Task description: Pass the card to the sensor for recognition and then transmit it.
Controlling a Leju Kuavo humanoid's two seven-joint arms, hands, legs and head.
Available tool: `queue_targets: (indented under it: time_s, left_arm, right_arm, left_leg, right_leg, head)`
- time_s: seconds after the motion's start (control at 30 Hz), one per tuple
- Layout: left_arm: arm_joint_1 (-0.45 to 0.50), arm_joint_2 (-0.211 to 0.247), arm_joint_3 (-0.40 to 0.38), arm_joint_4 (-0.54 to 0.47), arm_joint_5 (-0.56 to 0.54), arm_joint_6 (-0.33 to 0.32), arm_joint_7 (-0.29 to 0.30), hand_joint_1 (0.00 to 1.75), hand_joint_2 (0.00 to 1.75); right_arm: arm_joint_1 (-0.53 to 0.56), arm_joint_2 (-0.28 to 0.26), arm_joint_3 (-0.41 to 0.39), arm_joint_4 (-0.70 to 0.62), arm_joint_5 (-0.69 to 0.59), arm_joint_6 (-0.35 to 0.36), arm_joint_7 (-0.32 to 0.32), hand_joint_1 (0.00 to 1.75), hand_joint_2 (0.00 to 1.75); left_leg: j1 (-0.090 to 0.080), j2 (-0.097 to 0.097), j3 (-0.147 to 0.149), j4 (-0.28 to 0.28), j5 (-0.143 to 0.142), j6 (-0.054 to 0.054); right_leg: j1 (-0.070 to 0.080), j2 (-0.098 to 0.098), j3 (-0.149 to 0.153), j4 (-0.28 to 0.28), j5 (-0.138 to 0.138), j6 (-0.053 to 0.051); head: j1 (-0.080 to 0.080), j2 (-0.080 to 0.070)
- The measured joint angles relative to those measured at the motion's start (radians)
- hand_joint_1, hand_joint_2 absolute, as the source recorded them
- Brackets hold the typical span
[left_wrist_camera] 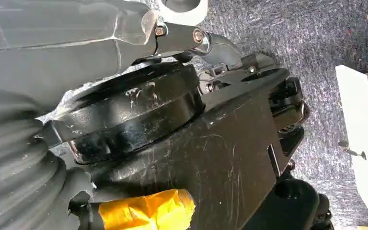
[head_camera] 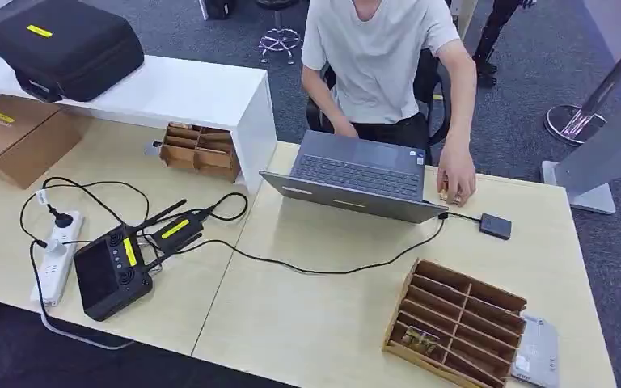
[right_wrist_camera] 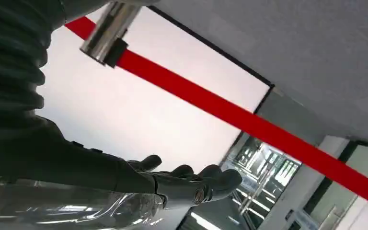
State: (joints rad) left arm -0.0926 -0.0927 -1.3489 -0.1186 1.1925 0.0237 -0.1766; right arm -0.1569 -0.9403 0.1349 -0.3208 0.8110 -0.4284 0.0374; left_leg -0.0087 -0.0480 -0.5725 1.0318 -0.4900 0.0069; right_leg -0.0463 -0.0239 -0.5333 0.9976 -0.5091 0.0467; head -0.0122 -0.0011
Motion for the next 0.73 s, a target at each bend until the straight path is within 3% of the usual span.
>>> queue_targets:
  time_s: [0.2,0.47,0.73]
  left_arm:
    - [0.001,-0.003,0.009,0.0,0.011,0.001,-0.002,0.0,1.75]
    - [0.001,-0.005,0.011,0.0,0.016,0.01,0.009,0.0,1.75]
    - [0.001,-0.005,0.011,0.0,0.016,0.012,0.01,0.0,1.75]
  right_arm:
    - [0.131,0.073,-0.097,0.082,-0.04,-0.021,-0.028,0.0,1.75]
    - [0.196,0.261,-0.174,0.142,-0.097,-0.019,-0.027,0.0,1.75]
    - [0.201,0.317,-0.199,0.162,-0.1,-0.013,-0.022,0.0,1.75]
  left_leg:
    - [0.0,0.001,0.0,0.0,0.0,0.0]
    - [0.0,0.005,0.002,-0.001,0.0,-0.001]
    - [0.0,0.008,0.003,-0.001,0.0,0.0]
  right_leg:
    - [0.0,0.001,-0.001,0.0,-0.001,0.0]
    - [0.0,0.006,-0.001,0.001,-0.001,-0.001]
    - [-0.001,0.008,-0.001,0.001,0.0,-0.001]
  head:
    - [0.0,0.0]
    - [-0.001,0.0]
    - [0.0,0.0]
